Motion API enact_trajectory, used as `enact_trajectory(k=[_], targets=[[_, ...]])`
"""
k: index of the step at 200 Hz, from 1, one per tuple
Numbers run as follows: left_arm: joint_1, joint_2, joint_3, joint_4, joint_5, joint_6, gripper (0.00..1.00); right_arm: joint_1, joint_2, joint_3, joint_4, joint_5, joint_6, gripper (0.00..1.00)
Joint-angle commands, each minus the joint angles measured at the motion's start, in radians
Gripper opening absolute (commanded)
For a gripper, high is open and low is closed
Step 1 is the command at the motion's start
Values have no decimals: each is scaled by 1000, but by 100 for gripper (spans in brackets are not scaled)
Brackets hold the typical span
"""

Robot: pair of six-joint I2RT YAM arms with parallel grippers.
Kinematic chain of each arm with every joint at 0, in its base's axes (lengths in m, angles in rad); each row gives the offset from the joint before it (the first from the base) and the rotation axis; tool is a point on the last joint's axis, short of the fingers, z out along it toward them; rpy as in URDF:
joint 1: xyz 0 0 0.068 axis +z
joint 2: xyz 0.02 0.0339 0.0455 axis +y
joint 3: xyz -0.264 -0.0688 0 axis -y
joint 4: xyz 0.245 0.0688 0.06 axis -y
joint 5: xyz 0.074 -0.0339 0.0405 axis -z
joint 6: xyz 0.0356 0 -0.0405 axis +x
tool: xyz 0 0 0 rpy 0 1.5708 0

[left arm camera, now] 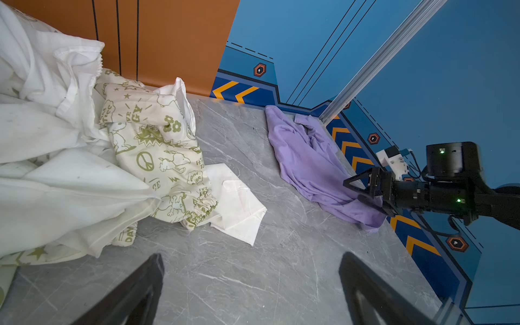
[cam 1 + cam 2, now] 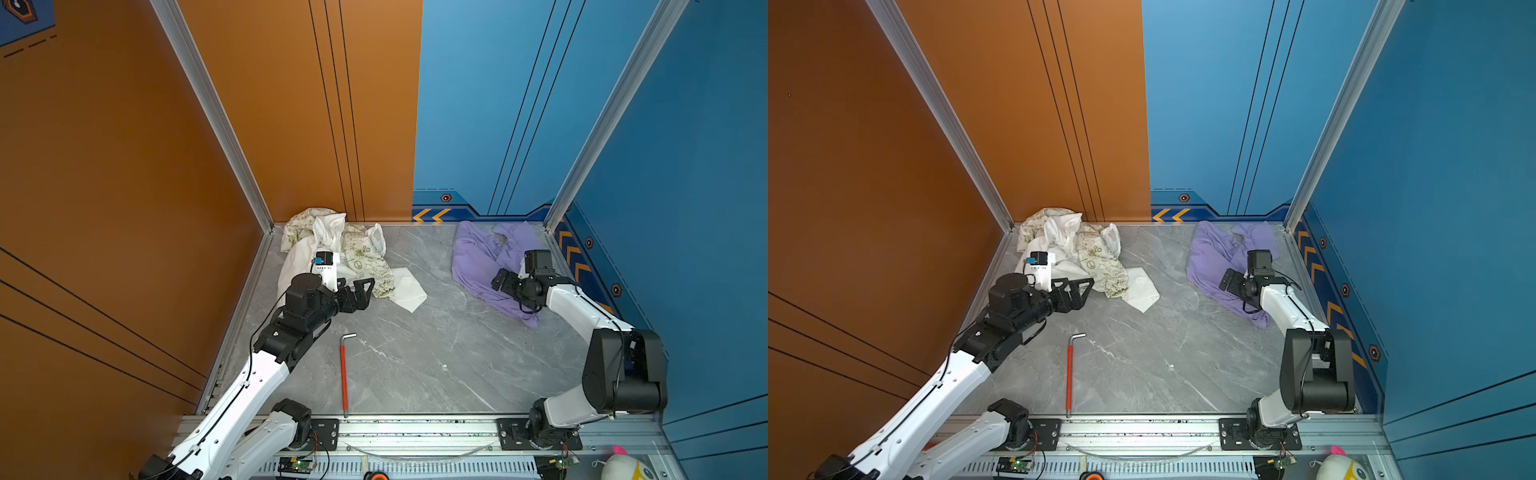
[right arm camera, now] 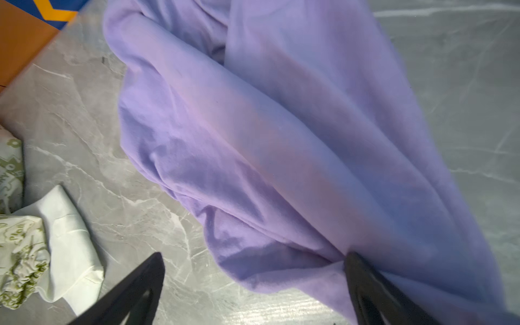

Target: Pick out a specific cloth from the pile

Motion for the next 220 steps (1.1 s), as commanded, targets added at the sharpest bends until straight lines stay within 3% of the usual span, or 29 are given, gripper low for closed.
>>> enact_trajectory(k=[1,110,188,220], targets=[[12,-13,-8,-4,15,12,98,-13,19,-49,-1,7,-27,100],[13,-8,-29,-11,-19,12,98,-58,-8,-203,58,-66,4,100],[20,-20,-27,-99,-297,112,98,-62,-318,-97,19,-54,46,100],[38,-22,-78,8,-393,170,98,-60,-427,-87,51,-5,-8,100]])
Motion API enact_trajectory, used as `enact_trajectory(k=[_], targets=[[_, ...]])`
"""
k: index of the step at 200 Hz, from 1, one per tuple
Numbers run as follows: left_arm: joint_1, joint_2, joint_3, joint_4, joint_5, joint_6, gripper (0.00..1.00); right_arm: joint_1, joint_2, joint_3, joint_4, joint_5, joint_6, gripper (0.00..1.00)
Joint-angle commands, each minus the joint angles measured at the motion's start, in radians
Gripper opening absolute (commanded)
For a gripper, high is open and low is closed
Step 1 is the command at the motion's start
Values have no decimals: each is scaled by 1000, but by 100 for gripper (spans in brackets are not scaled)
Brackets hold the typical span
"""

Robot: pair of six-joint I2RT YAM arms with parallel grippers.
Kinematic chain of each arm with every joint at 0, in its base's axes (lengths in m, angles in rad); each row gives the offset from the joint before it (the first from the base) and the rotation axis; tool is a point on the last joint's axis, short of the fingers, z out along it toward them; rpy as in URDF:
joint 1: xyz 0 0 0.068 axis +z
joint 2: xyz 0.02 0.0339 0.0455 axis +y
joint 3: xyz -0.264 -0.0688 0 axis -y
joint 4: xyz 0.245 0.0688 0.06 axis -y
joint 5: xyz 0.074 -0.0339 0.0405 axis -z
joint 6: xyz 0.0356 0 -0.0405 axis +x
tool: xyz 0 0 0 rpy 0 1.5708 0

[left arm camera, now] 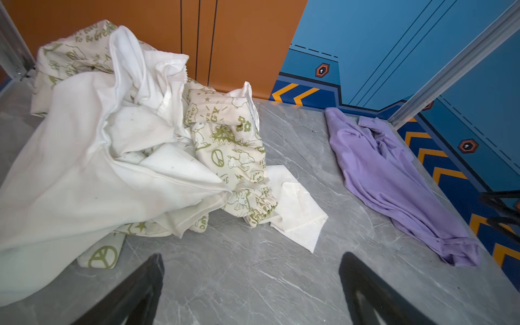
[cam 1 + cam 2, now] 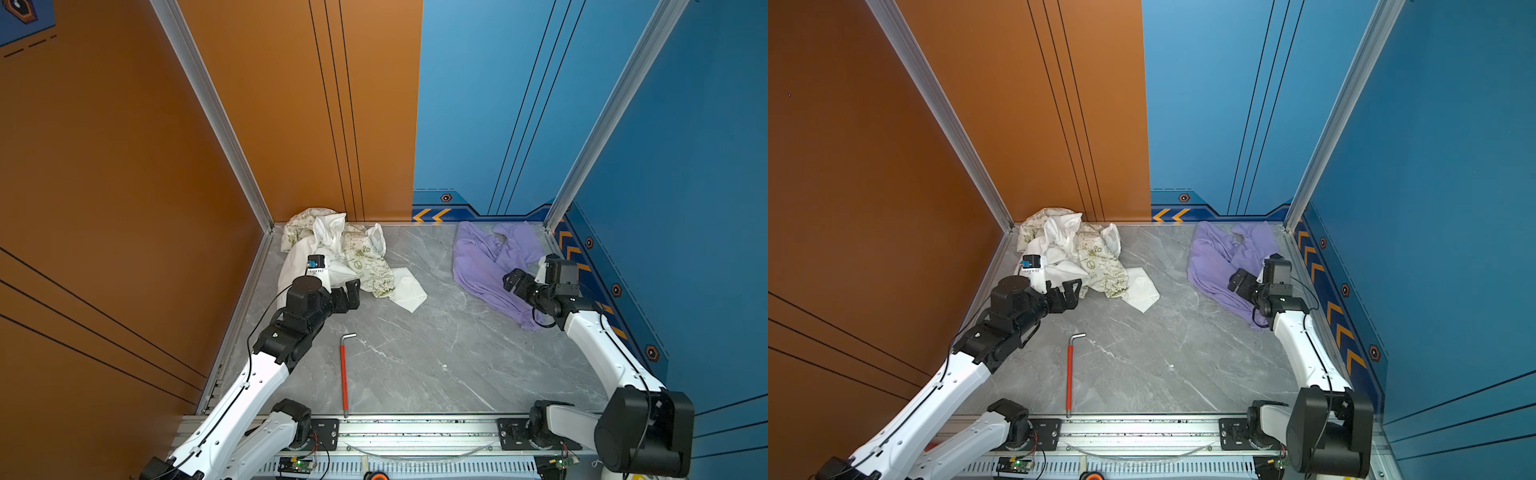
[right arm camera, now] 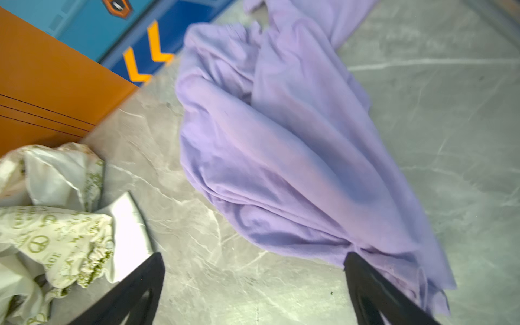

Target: Pick out a specific cloth from the pile

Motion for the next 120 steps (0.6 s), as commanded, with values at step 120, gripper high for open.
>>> enact_trajectory(k=[120], targets=[[123,40,-410,706,-383,292,98,5,-200,-439,600,98,-266,100]])
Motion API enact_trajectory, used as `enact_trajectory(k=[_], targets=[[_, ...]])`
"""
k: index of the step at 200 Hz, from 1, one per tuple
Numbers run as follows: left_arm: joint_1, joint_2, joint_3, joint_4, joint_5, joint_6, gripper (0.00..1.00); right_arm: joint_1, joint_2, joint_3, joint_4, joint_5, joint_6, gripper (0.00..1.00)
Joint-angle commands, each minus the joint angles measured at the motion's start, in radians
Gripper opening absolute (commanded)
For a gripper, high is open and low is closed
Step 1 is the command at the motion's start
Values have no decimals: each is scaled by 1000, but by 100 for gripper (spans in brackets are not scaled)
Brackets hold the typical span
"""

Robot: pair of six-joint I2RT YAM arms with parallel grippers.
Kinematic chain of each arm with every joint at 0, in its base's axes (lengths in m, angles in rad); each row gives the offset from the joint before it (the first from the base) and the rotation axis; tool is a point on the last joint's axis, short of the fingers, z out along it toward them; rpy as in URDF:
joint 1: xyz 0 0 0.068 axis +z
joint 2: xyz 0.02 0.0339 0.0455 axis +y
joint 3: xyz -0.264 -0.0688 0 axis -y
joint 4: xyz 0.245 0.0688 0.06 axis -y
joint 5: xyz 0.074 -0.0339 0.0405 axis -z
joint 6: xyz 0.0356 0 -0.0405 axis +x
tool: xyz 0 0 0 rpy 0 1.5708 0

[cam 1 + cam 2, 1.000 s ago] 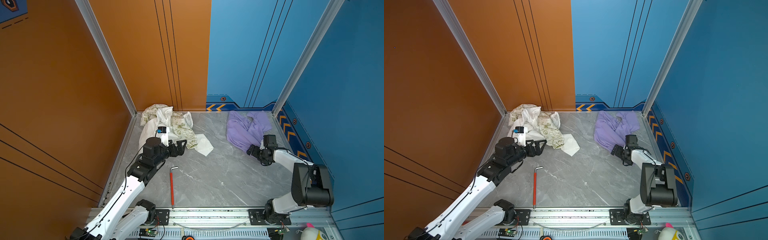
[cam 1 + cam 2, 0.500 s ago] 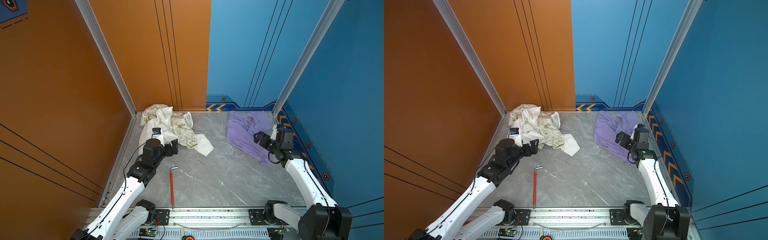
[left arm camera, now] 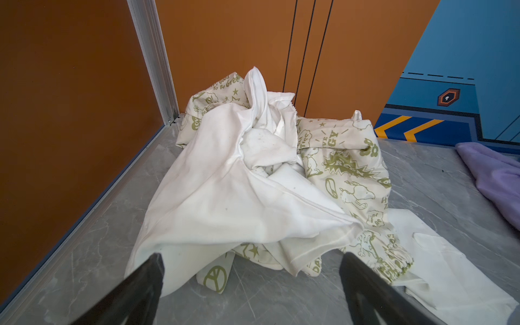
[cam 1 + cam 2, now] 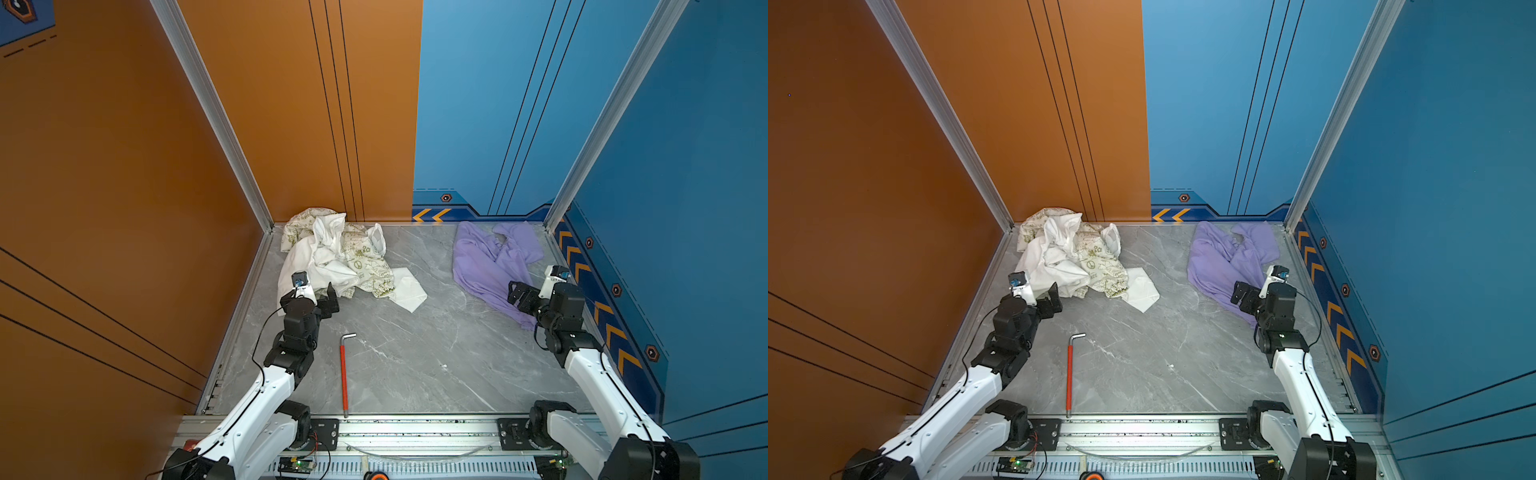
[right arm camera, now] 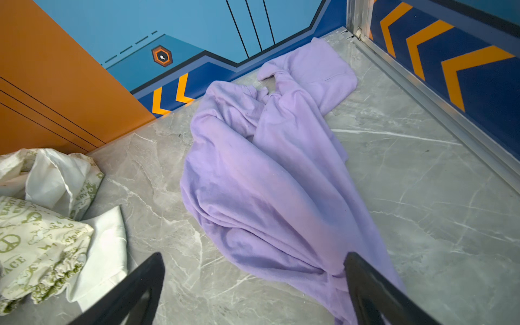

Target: Pick out a specific cloth from the pile

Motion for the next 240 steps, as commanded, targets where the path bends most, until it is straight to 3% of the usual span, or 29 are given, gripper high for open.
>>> enact_trajectory(k=[1,42,80,135,191,200,240], targets=[[14,42,-36,174,-88,85,98,5,5,-71,215,27,-110,100],[38,183,-83,343,-133,129,98,12,95,-151,372,22,-219,100],[48,320,-109,493,-141,158,98,16,235,-179,551,1,-237,100],[83,495,-126,690,-60,190,98,31,398,-148,732,-29,-261,100],[106,694,-137,888,18,191,98,52,602,-156,955,22,-277,100],[105,727,-134,927,25,204,98,52,581,-140,887,32,-285,100],[104,712,-70,791,31,211,98,62,590,-119,858,87,-272,100]])
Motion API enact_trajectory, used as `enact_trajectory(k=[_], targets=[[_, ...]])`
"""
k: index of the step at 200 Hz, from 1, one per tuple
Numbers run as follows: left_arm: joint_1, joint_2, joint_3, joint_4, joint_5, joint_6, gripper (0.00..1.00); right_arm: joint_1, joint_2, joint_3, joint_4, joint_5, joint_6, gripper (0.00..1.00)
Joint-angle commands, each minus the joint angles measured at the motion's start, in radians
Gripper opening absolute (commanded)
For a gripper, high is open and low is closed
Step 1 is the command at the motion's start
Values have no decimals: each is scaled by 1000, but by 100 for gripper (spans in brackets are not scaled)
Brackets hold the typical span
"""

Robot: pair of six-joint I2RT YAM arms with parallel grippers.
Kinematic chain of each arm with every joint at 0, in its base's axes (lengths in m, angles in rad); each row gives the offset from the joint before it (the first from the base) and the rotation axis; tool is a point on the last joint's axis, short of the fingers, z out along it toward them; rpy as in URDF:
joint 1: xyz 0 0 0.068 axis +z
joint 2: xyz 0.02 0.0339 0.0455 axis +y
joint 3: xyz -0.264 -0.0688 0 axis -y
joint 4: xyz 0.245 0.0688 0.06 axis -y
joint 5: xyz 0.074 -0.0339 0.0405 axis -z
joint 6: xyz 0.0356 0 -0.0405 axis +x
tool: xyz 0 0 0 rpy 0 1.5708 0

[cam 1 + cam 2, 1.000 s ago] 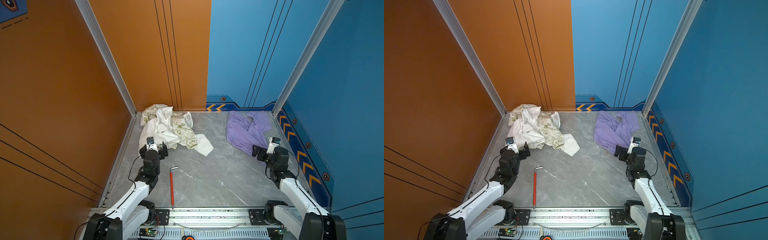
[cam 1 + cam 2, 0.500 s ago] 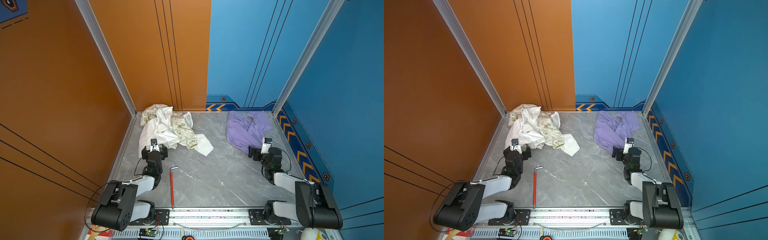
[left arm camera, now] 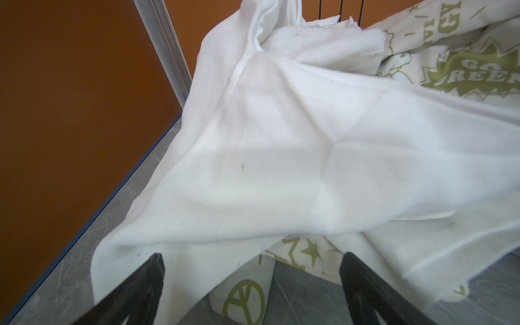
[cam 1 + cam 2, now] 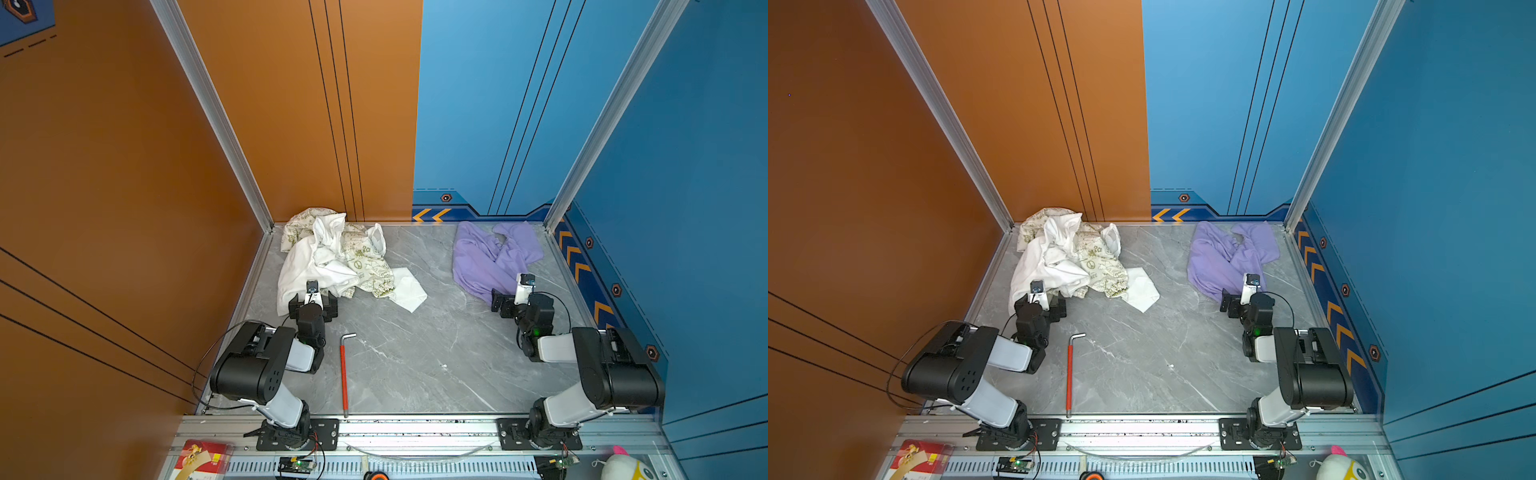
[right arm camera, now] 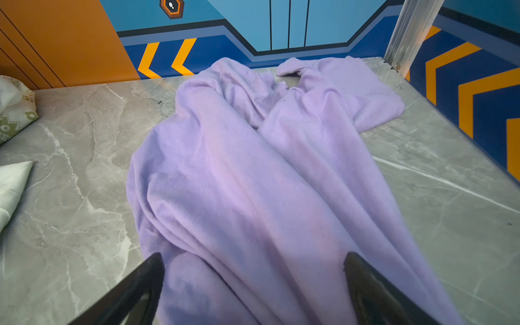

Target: Pick out a specific cloth from the pile

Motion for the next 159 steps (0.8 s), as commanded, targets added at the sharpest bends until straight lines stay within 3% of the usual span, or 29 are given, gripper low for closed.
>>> enact_trajectory(k=[1,39,159], targets=[[6,-8,49,-40,23,19,98,8,6,19,22,50,-8,100],[22,-14,87,-123,1,-11,98,23,4,26,6,75,-17,100],[20,-11,90,-125,-25,-18,98,22,3,25,6,74,-17,100]])
